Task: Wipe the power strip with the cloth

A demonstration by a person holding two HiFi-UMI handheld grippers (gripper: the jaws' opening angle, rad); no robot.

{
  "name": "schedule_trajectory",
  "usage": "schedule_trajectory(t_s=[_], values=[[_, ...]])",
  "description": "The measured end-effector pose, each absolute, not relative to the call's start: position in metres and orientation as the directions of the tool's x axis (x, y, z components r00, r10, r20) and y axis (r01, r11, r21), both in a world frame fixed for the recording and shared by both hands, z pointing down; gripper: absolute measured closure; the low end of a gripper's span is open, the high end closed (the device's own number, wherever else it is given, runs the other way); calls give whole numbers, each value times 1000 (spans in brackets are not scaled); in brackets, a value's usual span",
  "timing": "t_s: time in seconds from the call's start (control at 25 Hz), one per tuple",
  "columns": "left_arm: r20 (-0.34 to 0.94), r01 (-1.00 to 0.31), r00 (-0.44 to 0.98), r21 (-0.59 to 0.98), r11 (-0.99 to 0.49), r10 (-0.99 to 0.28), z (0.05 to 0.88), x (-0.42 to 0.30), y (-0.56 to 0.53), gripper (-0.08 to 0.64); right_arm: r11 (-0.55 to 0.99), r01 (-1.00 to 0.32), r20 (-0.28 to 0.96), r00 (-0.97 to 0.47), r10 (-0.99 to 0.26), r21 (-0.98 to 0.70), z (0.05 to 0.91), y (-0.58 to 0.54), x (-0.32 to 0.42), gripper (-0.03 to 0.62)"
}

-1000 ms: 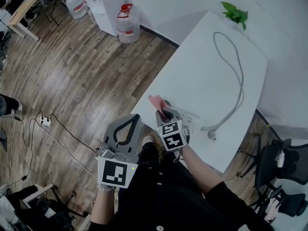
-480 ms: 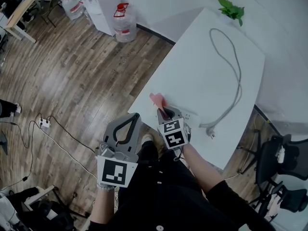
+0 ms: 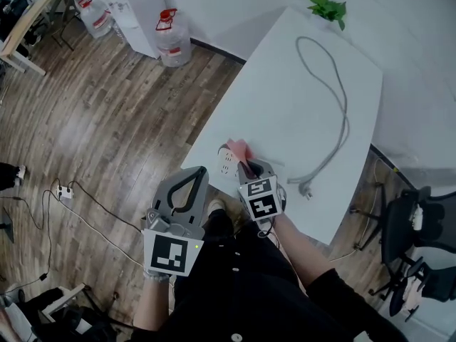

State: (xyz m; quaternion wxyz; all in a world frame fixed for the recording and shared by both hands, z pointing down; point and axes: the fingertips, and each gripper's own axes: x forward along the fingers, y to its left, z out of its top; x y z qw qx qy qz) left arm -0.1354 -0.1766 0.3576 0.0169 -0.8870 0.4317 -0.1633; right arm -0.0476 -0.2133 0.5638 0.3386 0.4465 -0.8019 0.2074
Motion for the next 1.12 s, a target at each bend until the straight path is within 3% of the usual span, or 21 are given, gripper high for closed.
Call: schedule_trajectory(t_s=[1.12], values=[[251, -652, 693, -181, -736, -675, 351, -66, -175, 549, 300, -954, 748, -208, -630, -11, 567, -178, 66, 537]])
